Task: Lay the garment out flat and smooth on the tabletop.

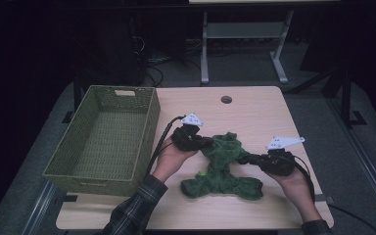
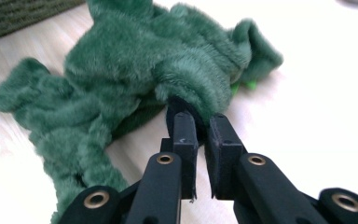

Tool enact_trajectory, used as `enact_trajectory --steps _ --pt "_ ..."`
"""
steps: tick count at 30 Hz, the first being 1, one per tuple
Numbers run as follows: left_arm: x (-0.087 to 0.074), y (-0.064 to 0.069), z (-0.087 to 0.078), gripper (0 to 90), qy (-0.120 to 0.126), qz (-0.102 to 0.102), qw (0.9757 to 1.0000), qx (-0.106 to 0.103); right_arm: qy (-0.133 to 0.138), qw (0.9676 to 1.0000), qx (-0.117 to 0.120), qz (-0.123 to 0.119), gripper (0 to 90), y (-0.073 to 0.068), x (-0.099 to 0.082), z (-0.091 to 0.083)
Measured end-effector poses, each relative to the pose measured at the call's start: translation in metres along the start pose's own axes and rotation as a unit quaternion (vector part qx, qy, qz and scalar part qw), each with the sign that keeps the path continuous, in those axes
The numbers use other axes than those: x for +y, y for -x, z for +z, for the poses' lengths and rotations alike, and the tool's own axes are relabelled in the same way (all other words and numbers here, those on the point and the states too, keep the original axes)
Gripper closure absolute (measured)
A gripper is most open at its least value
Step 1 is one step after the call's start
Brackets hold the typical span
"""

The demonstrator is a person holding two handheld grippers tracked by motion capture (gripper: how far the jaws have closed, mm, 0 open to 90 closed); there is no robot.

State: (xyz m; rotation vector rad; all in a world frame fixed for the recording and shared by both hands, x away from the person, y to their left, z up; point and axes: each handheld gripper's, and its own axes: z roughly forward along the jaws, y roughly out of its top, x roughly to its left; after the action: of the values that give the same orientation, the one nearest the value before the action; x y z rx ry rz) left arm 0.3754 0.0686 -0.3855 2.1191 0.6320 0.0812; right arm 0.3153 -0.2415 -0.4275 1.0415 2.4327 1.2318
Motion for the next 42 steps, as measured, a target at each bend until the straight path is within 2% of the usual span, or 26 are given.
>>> enact_trajectory --steps 3,7,10,14,17,21,23,28,30,34,37,39,42 --pt "-0.005 0.000 -0.009 87.1 0.002 -0.006 0.9999 0.011 0.007 0.9999 0.002 -0.015 83.2 0.000 0.009 -0.006" --pt "-0.018 0.000 -0.017 87.1 -0.004 -0.016 0.9993 0.034 0.005 0.9996 0.010 -0.027 83.0 -0.001 0.018 -0.003" --pt "-0.031 -0.002 -0.018 87.1 -0.008 -0.028 0.9984 0.049 -0.011 0.9992 0.017 -0.033 83.0 0.000 0.022 0.004" --pt "-0.047 -0.004 -0.014 87.1 -0.027 -0.041 0.9965 0.068 -0.030 0.9985 0.028 -0.036 83.0 -0.001 0.026 0.015" --pt "-0.056 -0.004 -0.007 87.1 -0.057 -0.034 0.9939 0.088 -0.052 0.9974 0.035 -0.036 82.9 -0.001 0.027 0.029" --pt "-0.063 -0.006 0.001 87.0 -0.080 -0.038 0.9917 0.094 -0.082 0.9954 0.037 -0.033 83.0 0.001 0.023 0.046" --pt "-0.066 -0.008 0.005 87.0 -0.092 -0.043 0.9904 0.093 -0.091 0.9947 0.040 -0.027 83.0 0.003 0.021 0.052" --pt "-0.071 -0.009 0.014 86.0 -0.117 -0.037 0.9883 0.090 -0.108 0.9927 0.049 -0.021 82.4 0.006 0.017 0.062" --pt "-0.070 -0.008 0.014 84.3 -0.113 -0.039 0.9889 0.089 -0.110 0.9924 0.050 -0.023 81.0 0.006 0.016 0.063" --pt "-0.062 -0.006 0.003 69.4 -0.087 -0.049 0.9911 0.087 -0.105 0.9931 0.050 -0.016 68.9 0.006 0.019 0.055" --pt "-0.051 -0.002 -0.010 60.3 -0.070 -0.045 0.9926 0.088 -0.080 0.9954 0.051 -0.012 65.4 0.007 0.024 0.041" --pt "-0.041 -0.001 -0.015 58.4 -0.056 -0.044 0.9941 0.082 -0.065 0.9966 0.050 -0.007 65.0 0.007 0.030 0.031" --pt "-0.029 -0.005 -0.017 57.3 -0.050 -0.034 0.9946 0.084 -0.048 0.9980 0.039 -0.012 64.2 0.010 0.041 0.024"
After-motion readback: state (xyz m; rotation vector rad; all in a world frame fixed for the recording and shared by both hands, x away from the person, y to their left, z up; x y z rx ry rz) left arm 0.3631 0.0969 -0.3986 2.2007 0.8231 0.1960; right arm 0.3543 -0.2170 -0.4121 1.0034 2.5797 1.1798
